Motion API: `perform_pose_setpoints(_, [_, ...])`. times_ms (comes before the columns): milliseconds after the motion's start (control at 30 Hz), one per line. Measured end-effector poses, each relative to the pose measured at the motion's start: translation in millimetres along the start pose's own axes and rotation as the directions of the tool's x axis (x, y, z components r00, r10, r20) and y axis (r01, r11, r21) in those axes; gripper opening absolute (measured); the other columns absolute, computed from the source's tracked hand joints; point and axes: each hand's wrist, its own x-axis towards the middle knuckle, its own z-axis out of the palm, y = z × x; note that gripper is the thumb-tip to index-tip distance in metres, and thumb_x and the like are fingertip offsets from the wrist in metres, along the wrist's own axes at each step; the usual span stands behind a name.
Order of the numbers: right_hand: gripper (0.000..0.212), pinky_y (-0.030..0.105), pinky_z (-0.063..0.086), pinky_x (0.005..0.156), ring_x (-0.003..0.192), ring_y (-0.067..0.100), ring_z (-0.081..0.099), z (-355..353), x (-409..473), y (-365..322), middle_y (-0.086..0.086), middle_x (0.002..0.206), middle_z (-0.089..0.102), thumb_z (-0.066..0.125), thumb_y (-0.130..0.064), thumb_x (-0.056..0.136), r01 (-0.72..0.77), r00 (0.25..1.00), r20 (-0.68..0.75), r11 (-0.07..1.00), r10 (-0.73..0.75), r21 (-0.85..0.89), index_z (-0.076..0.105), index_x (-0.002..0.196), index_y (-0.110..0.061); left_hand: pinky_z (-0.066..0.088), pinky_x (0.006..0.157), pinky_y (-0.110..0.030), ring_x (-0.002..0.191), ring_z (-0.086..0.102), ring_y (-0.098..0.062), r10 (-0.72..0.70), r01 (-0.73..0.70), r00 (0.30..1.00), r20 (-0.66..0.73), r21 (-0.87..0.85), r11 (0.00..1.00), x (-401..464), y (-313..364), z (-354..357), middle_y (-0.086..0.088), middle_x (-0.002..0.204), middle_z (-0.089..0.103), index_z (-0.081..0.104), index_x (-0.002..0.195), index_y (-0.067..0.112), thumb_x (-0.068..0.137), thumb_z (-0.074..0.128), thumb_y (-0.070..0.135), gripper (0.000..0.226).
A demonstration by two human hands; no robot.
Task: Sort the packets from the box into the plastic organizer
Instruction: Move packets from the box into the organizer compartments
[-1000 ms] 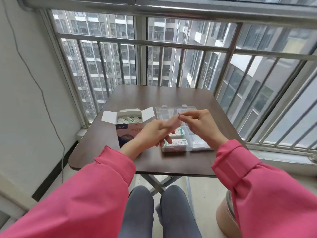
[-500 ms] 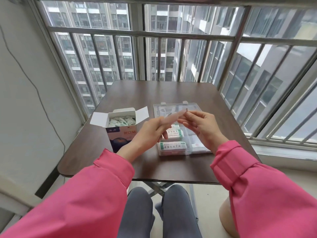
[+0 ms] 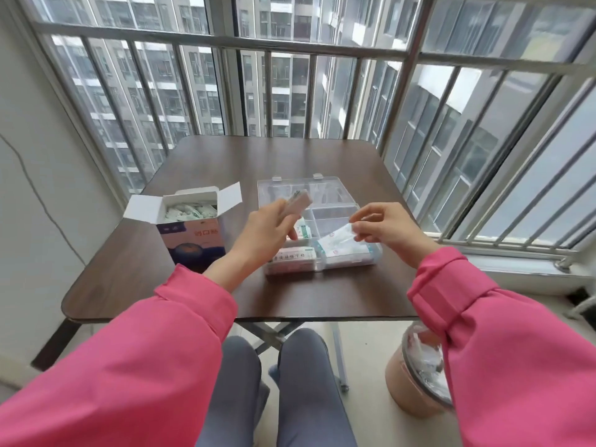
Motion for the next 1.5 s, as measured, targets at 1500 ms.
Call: perform_pose_setpoints(1500, [0.007, 0.016, 0.039, 0.04, 0.051, 0.005, 0.058, 24, -17, -30, -0.001, 0.067, 0.066, 0.072, -0.02, 0.081, 0.237, 0.971, 0.011, 0.971, -0.237, -0.033, 0.065, 0.082, -0.018, 0.047, 0.049, -0.016, 0.048, 0.055, -0.006, -0.072, 0.221, 0.961, 0.267, -0.588, 0.778, -16, 23, 10, -0.005, 0.079, 0.067, 0.06, 0.099, 0.013, 0.096, 0.05, 0.019, 0.012])
